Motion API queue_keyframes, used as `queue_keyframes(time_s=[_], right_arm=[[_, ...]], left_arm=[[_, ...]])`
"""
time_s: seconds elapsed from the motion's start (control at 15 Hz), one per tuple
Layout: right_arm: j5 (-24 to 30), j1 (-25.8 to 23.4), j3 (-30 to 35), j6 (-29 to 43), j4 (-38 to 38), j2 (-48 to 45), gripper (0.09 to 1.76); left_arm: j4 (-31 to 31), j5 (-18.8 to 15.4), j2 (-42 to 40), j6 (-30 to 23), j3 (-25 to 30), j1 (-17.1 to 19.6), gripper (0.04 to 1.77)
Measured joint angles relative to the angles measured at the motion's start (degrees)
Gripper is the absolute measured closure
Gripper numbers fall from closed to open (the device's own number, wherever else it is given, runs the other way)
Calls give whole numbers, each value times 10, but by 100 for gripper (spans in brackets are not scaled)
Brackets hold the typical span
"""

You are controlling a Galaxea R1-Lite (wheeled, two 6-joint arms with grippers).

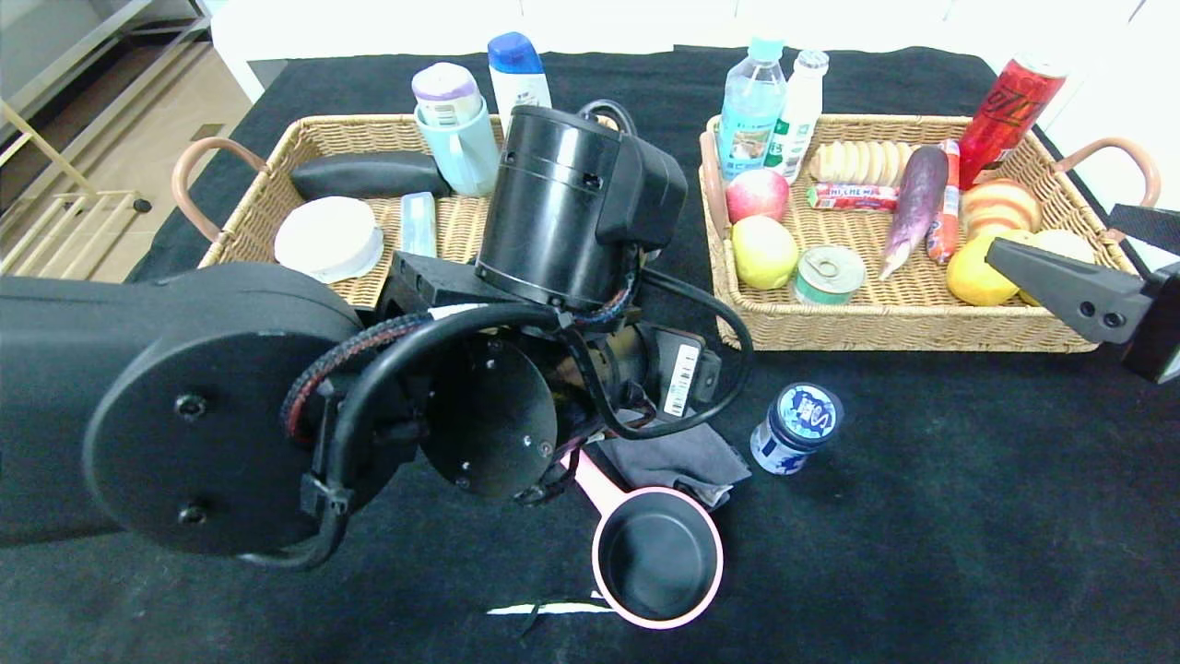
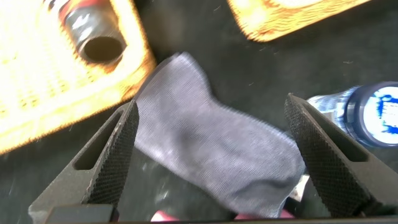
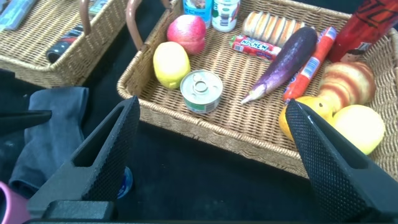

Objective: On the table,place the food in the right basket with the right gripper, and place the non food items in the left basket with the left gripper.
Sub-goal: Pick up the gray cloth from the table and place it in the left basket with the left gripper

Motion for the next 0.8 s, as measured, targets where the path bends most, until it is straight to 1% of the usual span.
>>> queue_keyframes(time_s=[0.13,0.27,0.53,0.67,0.8], right_arm=[[0,2,1,0,0,1,14],[-1,3,2,0,0,2,14],[-2,4,4,-1,-1,6,14],[-2,4,4,-1,-1,7,14],[-2,4,4,-1,-2,8,14]], left_arm=[[77,1,4,-59,-36,8,11],[134,1,13,-108,-69,21,11],[141,-8,39,-117,-84,47,11],[140,-18,50,-117,-85,53,11],[141,-20,60,-117,-86,55,10]])
